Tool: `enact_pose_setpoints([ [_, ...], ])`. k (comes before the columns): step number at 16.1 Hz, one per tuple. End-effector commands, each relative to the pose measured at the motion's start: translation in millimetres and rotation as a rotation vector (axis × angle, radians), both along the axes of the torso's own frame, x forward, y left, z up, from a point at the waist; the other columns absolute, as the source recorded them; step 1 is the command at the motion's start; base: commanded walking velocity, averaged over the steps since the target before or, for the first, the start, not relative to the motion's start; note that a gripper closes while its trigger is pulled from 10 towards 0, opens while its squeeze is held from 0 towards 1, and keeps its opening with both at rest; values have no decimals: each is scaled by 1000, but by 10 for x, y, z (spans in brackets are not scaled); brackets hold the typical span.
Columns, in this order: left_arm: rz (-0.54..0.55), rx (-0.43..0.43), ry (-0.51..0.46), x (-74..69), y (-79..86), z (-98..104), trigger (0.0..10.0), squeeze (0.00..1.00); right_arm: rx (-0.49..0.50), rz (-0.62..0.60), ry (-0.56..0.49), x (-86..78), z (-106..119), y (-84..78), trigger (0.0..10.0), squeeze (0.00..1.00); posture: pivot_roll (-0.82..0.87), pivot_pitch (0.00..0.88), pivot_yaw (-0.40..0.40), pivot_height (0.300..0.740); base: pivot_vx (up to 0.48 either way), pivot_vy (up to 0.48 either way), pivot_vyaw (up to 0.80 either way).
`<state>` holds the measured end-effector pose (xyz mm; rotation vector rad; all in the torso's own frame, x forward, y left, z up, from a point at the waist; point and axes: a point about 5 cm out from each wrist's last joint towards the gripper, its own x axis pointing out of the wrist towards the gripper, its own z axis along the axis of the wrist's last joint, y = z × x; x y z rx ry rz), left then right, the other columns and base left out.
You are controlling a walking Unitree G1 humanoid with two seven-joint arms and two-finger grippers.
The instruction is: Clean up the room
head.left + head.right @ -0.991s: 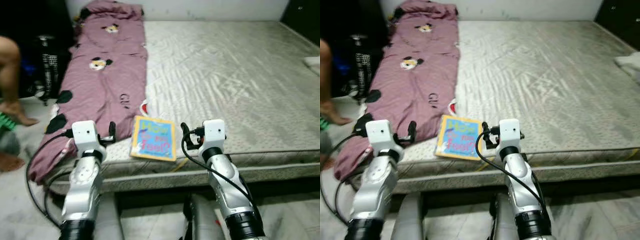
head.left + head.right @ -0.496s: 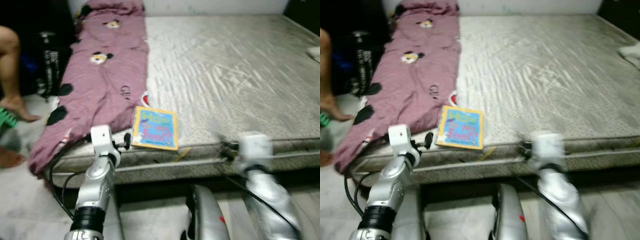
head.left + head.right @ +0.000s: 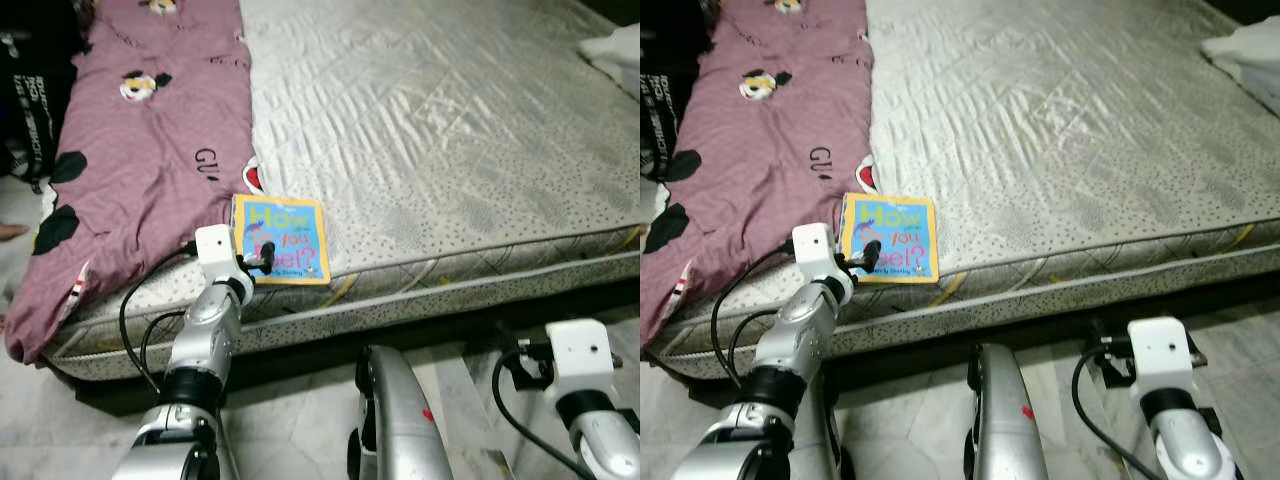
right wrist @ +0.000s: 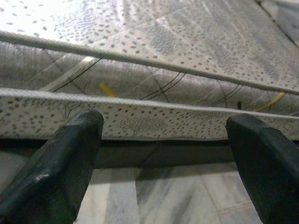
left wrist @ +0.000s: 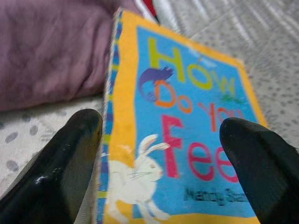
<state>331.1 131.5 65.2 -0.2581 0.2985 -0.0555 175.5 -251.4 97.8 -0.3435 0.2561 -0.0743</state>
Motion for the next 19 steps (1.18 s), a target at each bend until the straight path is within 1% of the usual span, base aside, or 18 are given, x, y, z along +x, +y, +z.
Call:
enact_pose_setpoints([
  [1,-3,0,7,2,14,-32,10000,0,-2,19,2,-12,39,31,10000,0,-204,162,-37,526,0,0,0],
  [3,-2,-8,2,4,10,-45,10000,0,-1,15,10,-19,50,24,10000,0,-204,164,-39,526,0,0,0],
  [4,16,-18,-18,3,15,-21,10000,0,1,14,17,-18,39,21,10000,0,-190,158,-43,526,0,0,0],
  [5,50,-14,-33,-1,58,1,10000,0,4,20,22,11,19,40,10000,0,-179,153,-45,526,0,0,0],
  [6,57,-10,-34,-3,76,0,10000,0,5,23,23,24,15,49,10000,0,-178,153,-44,526,0,0,0],
  [7,76,-4,-26,-6,148,-26,10000,0,6,26,21,45,10,59,10000,0,-174,147,-45,526,0,0,0],
  [9,96,4,-5,10,240,-59,10000,0,7,25,21,61,12,61,10000,0,-177,149,-46,526,0,0,0],
  [11,115,0,-7,41,336,-39,10000,0,7,23,21,75,14,60,10000,0,-175,147,-47,526,0,0,0],
  [12,131,-3,13,34,376,-68,10000,0,5,24,20,88,14,63,10000,0,-179,145,-47,526,0,0,0],
  [13,130,-3,16,31,382,-79,10000,0,5,24,19,92,14,64,10000,0,-180,144,-47,526,0,0,0],
  [14,127,-26,38,27,411,-121,10000,0,3,24,17,103,18,65,10000,0,-185,142,-49,526,0,0,0],
  [15,125,-34,40,34,419,-125,10000,0,2,24,16,109,20,66,10000,0,-190,142,-51,526,0,0,0],
  [17,87,-58,54,115,395,-87,10000,0,-3,24,13,125,27,66,10000,0,-191,137,-52,526,0,0,0],
  [19,13,-50,80,184,278,-53,10000,0,-8,26,10,149,30,73,10000,0,-192,132,-50,526,0,0,0],
])
